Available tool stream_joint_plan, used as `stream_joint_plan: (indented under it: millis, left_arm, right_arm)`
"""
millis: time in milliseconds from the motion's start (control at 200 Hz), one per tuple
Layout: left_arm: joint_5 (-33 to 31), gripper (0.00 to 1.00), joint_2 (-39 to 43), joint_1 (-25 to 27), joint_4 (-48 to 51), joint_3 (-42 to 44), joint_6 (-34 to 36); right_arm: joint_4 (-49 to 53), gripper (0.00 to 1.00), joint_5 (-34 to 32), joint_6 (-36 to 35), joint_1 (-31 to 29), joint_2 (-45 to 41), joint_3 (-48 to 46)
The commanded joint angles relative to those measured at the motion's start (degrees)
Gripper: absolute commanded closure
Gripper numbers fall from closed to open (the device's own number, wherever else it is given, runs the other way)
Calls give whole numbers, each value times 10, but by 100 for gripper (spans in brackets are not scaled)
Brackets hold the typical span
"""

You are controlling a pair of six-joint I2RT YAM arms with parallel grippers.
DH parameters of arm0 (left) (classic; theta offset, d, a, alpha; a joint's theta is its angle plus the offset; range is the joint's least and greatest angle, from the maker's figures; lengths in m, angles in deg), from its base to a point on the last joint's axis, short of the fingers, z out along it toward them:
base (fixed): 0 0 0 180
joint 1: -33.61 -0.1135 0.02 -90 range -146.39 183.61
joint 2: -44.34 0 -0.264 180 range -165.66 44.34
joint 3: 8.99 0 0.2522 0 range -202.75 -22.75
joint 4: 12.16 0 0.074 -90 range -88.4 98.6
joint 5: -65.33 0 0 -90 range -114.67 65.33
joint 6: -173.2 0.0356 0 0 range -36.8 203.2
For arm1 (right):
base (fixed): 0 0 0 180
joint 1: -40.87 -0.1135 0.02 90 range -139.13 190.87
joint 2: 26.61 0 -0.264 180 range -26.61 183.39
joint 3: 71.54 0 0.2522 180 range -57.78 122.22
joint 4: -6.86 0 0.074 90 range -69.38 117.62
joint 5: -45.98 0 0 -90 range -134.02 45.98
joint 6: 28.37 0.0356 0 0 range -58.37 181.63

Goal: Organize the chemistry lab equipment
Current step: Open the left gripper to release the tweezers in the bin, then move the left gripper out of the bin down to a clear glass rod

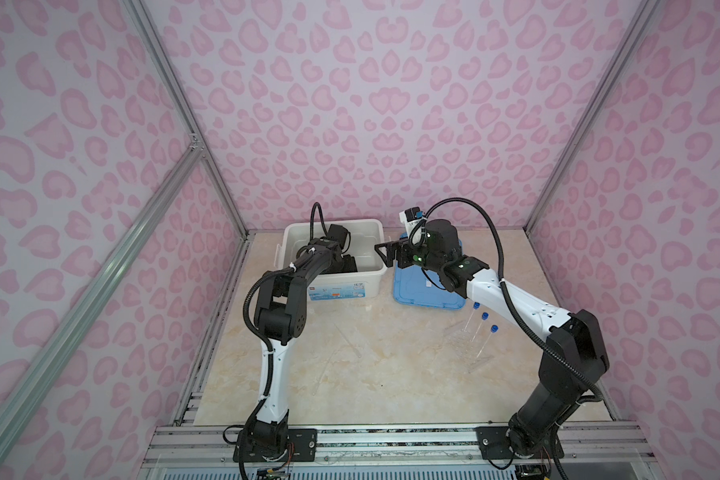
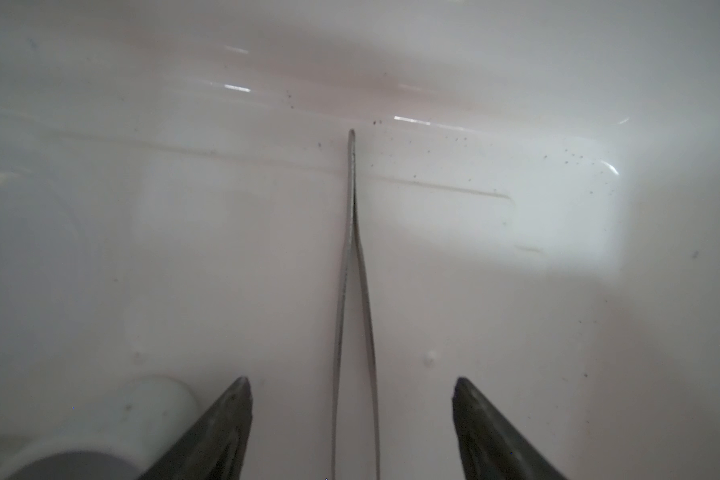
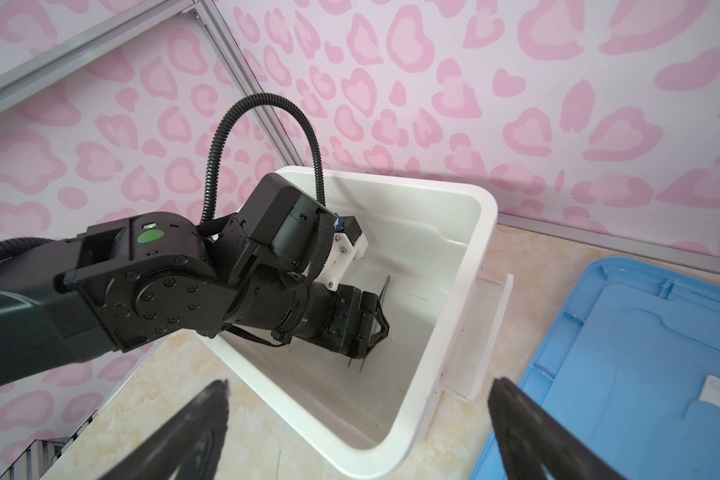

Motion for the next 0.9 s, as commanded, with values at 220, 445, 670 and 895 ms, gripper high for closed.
stream_joint_plan:
  millis: [220, 445, 670, 895]
  left_arm:
    - [-2, 9, 142, 0, 10, -4, 6]
    - [1, 9, 165, 0, 6, 7, 3]
    - [3, 5, 185, 0, 7, 10, 4]
    - [1, 3, 201, 0, 2, 20, 6]
  right_arm:
    - [-21, 2, 17, -2, -1, -2, -8]
    - [-18, 1, 18, -6, -7, 2, -3]
    - [-14, 1, 18, -6, -10, 9, 4]
    - [-7, 1, 19, -11, -15, 16, 12]
